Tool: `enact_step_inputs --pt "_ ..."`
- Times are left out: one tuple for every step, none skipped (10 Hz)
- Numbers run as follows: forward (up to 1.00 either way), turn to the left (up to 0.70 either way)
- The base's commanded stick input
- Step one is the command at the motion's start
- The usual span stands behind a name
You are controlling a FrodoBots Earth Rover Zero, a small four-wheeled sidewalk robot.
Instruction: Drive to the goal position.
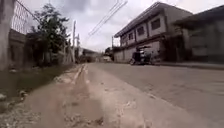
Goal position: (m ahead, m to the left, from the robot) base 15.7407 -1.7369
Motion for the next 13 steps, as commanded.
enact_step_inputs --pt "0.7 0.0" --pt "0.7 0.0" --pt "0.7 0.0" --pt "0.7 0.0" --pt "0.7 0.18" --pt "0.7 0.33" --pt "0.7 0.35" --pt "0.7 0.35" --pt "0.7 0.35" --pt "0.7 0.31" --pt "0.7 0.25" --pt "0.7 0.18" --pt "0.7 0.1"
